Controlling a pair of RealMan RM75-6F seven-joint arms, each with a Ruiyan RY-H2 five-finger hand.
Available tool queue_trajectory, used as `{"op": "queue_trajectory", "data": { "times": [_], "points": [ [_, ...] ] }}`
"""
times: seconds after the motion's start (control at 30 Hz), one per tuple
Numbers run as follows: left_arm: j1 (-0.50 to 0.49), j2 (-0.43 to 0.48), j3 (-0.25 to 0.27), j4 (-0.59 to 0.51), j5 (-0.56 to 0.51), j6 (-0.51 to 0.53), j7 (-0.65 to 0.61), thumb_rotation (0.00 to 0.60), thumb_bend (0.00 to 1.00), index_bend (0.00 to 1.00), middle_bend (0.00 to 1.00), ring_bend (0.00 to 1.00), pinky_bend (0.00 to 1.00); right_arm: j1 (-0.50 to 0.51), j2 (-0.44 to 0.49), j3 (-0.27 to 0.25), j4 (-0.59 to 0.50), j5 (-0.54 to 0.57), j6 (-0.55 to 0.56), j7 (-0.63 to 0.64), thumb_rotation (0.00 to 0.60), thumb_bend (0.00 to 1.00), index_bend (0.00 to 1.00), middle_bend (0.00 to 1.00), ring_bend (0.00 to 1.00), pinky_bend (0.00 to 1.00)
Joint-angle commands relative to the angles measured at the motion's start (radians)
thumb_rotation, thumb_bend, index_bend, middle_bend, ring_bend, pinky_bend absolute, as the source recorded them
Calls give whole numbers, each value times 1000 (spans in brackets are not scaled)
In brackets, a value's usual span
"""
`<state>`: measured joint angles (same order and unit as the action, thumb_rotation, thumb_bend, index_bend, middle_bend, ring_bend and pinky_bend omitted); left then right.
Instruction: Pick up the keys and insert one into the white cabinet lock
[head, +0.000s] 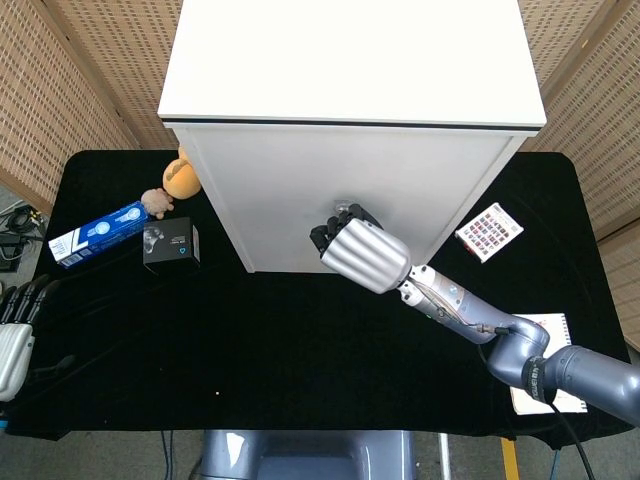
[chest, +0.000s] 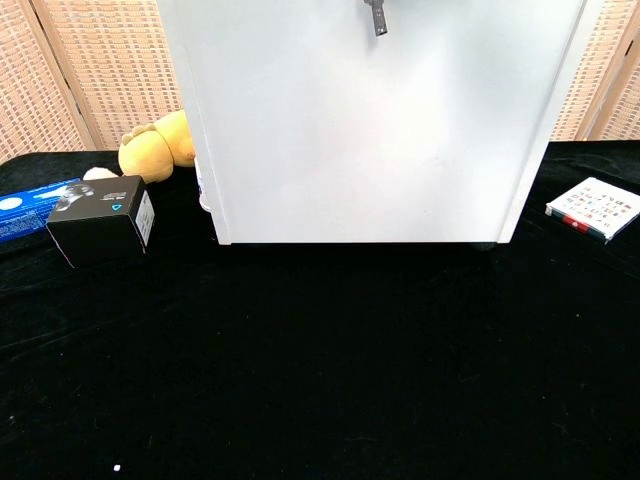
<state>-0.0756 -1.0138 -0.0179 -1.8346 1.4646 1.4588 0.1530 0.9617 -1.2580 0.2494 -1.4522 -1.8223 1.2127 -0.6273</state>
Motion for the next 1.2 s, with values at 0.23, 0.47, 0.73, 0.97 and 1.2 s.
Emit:
{"op": "queue_trajectory", "data": {
  "times": [0.23, 0.47, 0.73, 0.97, 1.2],
  "points": [
    [2, 2, -1, -1, 1, 4, -2, 600, 0, 0, 0, 0, 0, -4, -9, 2, 2, 19, -9, -22, 600, 581, 721, 883, 945, 1000],
    [1, 2, -1, -1, 1, 3, -1, 600, 0, 0, 0, 0, 0, -10, -2, 3, -2, 29, -10, -31, 600, 580, 720, 883, 945, 1000],
    [1, 1, -1, -1, 1, 3, 2, 600, 0, 0, 0, 0, 0, -18, 3, -2, 2, 31, -4, -25, 600, 579, 721, 883, 945, 1000],
    [-1, -4, -2, -1, -2, 0, 13, 600, 0, 0, 0, 0, 0, -27, 13, -7, 13, 23, 13, -6, 600, 580, 720, 883, 945, 1000],
    [0, -5, -2, -2, -3, 1, 17, 600, 0, 0, 0, 0, 0, -30, 18, -10, 19, 21, 18, 0, 600, 577, 718, 883, 945, 1000]
  ]
}}
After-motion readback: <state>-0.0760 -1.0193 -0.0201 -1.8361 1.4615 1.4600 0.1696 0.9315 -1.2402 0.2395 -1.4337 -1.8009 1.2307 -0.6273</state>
